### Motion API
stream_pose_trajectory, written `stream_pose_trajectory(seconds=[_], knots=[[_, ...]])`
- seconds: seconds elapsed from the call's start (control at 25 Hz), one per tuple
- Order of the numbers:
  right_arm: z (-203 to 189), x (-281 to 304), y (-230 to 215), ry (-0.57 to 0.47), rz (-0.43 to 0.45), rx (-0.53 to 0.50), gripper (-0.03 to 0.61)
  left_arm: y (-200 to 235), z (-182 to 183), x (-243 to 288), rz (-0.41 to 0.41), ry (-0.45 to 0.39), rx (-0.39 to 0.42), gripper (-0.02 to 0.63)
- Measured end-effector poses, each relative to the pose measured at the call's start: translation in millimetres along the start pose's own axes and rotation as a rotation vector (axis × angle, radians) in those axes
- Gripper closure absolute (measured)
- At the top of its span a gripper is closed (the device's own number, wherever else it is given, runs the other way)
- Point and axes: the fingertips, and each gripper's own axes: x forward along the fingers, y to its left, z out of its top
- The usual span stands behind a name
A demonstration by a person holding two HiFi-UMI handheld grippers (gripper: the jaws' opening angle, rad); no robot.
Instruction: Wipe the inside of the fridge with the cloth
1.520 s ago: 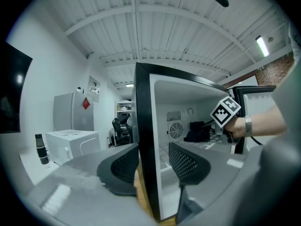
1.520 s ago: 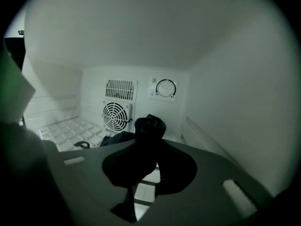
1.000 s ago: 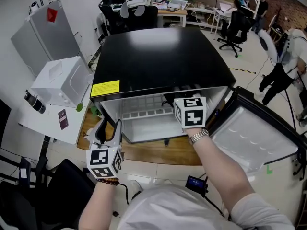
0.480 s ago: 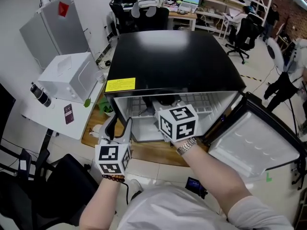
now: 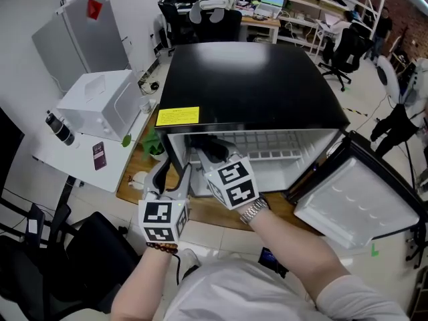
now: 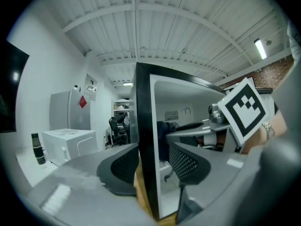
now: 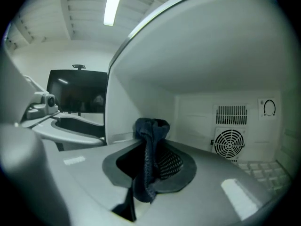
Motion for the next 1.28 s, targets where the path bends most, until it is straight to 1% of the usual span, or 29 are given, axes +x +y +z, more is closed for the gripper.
stream_pose_trajectory(seconds=[0.12, 0.24, 0.4, 0.52, 0.6, 0.96, 1.28], knots=[[-8, 3, 9, 0.044, 0.004, -0.042, 0.517, -1, 0, 0, -0.002, -0.001, -0.002, 0.414], [-23, 9, 19, 0.114, 0.007, -0.081, 0.517, -1, 2, 0, -0.005, -0.008, -0.009, 0.414], [-46, 11, 16, 0.201, -0.049, -0.152, 0.517, 0, 0, -1, -0.011, -0.004, -0.003, 0.414], [-50, 6, 5, 0.221, -0.107, -0.209, 0.517, 0, 1, 0, -0.011, -0.009, -0.007, 0.414], [-52, 2, -4, 0.230, -0.136, -0.222, 0.517, -1, 2, 0, -0.011, -0.013, -0.014, 0.414], [-58, -27, -42, 0.240, -0.239, -0.244, 0.518, 0, 1, -1, -0.011, -0.019, -0.014, 0.414], [-64, -56, -83, 0.253, -0.338, -0.240, 0.518, 1, 1, -3, -0.006, -0.023, -0.009, 0.416]])
